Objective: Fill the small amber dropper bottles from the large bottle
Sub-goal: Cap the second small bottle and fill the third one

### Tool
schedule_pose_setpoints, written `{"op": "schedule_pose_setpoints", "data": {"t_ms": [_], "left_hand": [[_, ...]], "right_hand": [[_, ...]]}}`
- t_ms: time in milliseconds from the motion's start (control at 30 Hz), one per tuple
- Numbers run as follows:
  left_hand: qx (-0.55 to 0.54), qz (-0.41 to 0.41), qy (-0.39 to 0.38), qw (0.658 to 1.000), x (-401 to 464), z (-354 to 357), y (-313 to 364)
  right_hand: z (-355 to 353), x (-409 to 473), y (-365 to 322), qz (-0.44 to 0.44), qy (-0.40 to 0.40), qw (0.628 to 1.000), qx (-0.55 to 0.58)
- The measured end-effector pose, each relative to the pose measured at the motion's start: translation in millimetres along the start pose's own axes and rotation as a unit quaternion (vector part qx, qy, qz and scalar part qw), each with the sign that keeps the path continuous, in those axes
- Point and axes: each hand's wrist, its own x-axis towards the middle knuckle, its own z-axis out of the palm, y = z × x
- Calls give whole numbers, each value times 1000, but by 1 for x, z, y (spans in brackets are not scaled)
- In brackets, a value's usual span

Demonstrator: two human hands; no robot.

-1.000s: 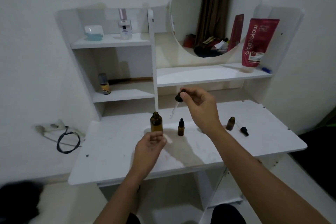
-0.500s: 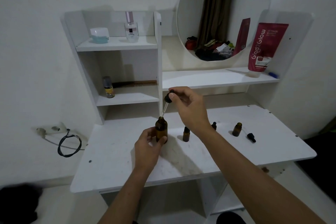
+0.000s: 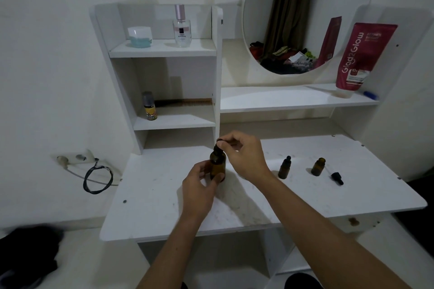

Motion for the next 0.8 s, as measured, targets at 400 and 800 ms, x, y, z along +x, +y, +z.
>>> {"op": "schedule_pose_setpoints", "data": {"t_ms": [400, 800], "left_hand": [[16, -2, 1, 1000, 0, 1, 1], [-6, -35, 41, 999, -17, 8, 13]], "right_hand": [[-4, -3, -4, -1, 0, 1000, 13], [-38, 3, -38, -50, 89, 985, 141]]}}
